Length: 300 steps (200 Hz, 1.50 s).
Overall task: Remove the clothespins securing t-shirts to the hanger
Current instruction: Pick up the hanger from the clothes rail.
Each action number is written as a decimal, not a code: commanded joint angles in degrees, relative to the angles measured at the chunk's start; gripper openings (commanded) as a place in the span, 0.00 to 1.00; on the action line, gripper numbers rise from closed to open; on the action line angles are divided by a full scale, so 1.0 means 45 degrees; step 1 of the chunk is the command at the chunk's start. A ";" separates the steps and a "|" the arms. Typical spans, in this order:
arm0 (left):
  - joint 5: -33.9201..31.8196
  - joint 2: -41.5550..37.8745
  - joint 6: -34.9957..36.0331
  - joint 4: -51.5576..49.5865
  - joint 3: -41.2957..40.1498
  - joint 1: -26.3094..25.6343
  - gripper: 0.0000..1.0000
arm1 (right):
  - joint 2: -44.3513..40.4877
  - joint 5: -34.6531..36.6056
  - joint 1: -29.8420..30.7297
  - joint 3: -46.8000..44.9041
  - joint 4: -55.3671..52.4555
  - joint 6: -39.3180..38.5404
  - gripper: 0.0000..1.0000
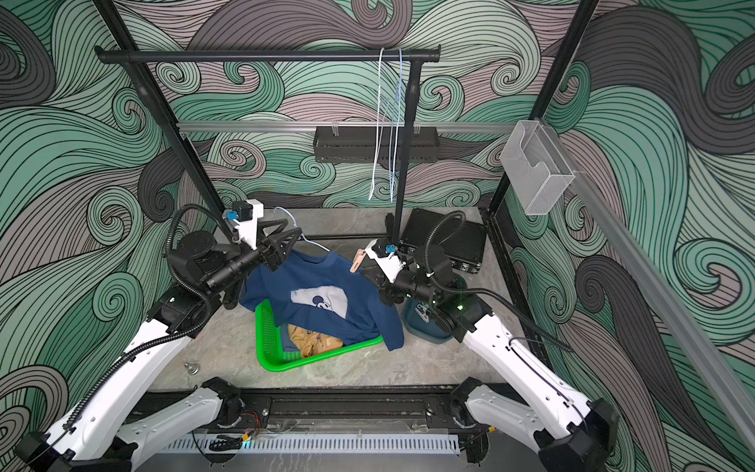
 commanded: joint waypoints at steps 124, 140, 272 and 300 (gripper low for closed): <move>-0.0819 0.0488 0.0422 0.0059 0.0924 -0.0440 0.00 | -0.0873 0.0337 0.0123 0.0458 -0.1220 -0.0600 0.79; -0.0766 0.0427 0.0467 -0.0064 0.0907 -0.0441 0.00 | -0.1004 0.0428 0.0059 0.0708 -0.1516 -0.0369 0.83; 0.2928 -0.1028 0.1755 0.0018 -0.0228 -0.0460 0.00 | -0.1472 -0.3913 -0.2226 0.2487 -0.2948 0.0206 0.99; 0.3306 -0.1371 0.2142 -0.0414 -0.0228 -0.0460 0.00 | -0.0794 -0.5295 -0.2640 0.2644 -0.3027 -0.0251 0.99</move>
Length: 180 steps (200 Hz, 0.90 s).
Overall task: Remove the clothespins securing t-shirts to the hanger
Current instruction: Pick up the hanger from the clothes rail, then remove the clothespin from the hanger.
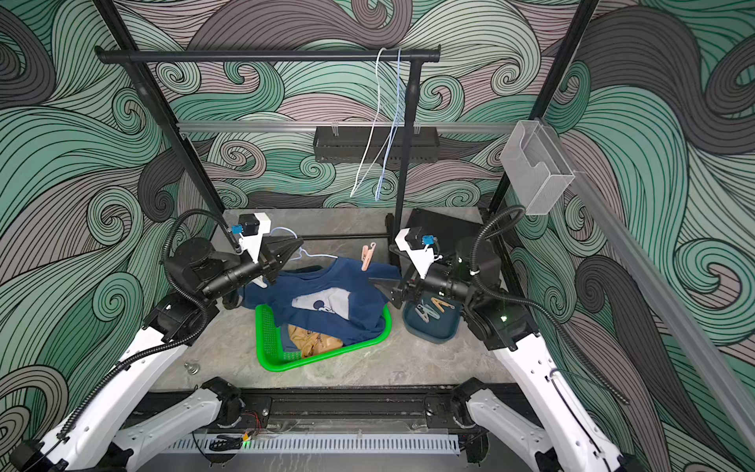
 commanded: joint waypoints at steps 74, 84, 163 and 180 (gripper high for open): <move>0.1157 -0.0659 0.0817 -0.0399 0.0180 -0.0071 0.00 | 0.2448 -0.5062 -0.1423 0.0307 0.1753 0.0831 0.91; 0.1157 -0.0640 0.0852 -0.0369 0.0180 -0.0066 0.00 | 0.2556 -0.5216 -0.1423 0.0282 0.1771 0.0764 0.90; 0.1277 -0.0372 0.0752 -0.0285 0.0296 -0.0066 0.00 | 0.3149 -0.5468 -0.1361 -0.0255 0.1793 -0.0253 0.88; 0.1303 -0.0350 0.0684 -0.0217 0.0297 -0.0066 0.00 | 0.3356 -0.5559 -0.1363 -0.0275 0.1960 -0.0294 0.88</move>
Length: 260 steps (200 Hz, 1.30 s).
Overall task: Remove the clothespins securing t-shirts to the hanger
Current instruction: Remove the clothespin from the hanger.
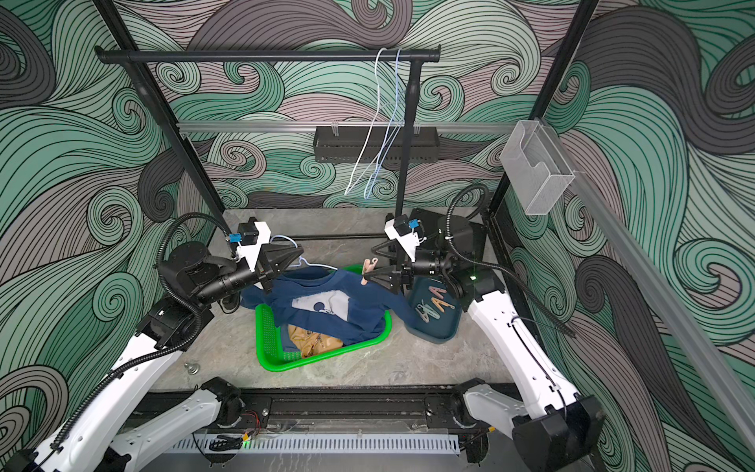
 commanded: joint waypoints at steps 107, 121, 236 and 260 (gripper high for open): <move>0.0054 0.0058 -0.0052 0.0287 0.0335 -0.0076 0.00 | 0.0314 -0.1046 0.0300 -0.0466 0.0807 0.0183 0.74; 0.0049 0.0099 -0.0051 0.0258 0.0355 -0.0066 0.00 | 0.0185 -0.0995 0.0311 -0.0511 0.0580 0.0045 0.70; -0.0010 0.0262 -0.0062 0.0239 0.0473 -0.0062 0.00 | -0.0176 -0.0569 0.0261 -0.0549 -0.0135 -0.0458 0.49; -0.0016 0.0251 -0.0045 0.0263 0.0468 -0.0048 0.00 | -0.0162 -0.0420 0.0261 -0.0569 -0.0254 -0.0568 0.44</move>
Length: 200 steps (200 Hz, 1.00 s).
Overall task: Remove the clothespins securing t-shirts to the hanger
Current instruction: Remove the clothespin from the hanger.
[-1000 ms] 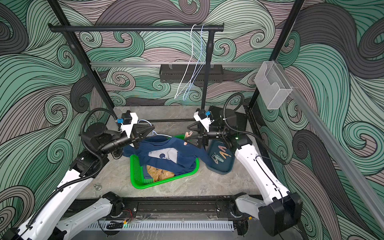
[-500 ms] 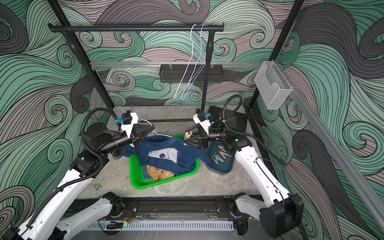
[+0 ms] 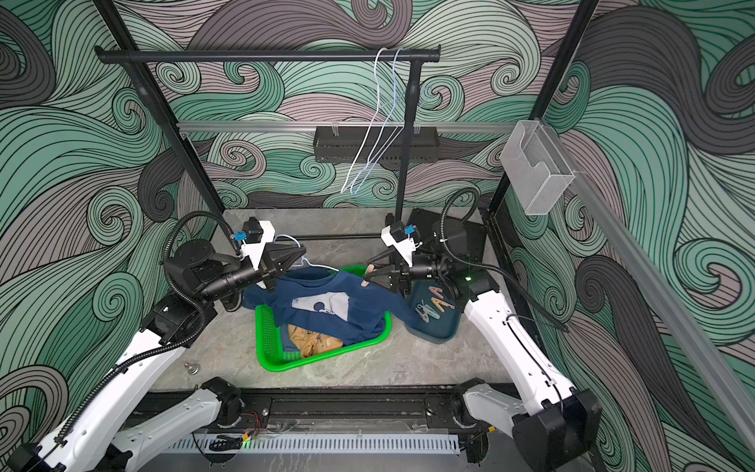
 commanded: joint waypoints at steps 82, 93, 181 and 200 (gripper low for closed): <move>-0.0019 -0.0055 -0.0073 0.0219 0.0431 -0.0069 0.00 | 0.0004 0.0848 0.0052 0.0162 -0.0337 -0.0407 0.25; -0.0020 -0.0045 -0.0058 0.0210 0.0399 -0.0048 0.00 | -0.0044 0.1154 0.0080 0.0115 -0.0135 -0.0297 0.21; -0.0097 -0.0001 -0.0059 0.0295 0.0247 -0.0052 0.00 | -0.0126 0.1824 0.0378 -0.0073 0.0222 -0.0116 0.14; -0.0097 0.0016 -0.0042 0.0221 0.0257 -0.0051 0.00 | -0.0167 0.2340 0.0384 -0.0109 0.0383 0.0080 0.09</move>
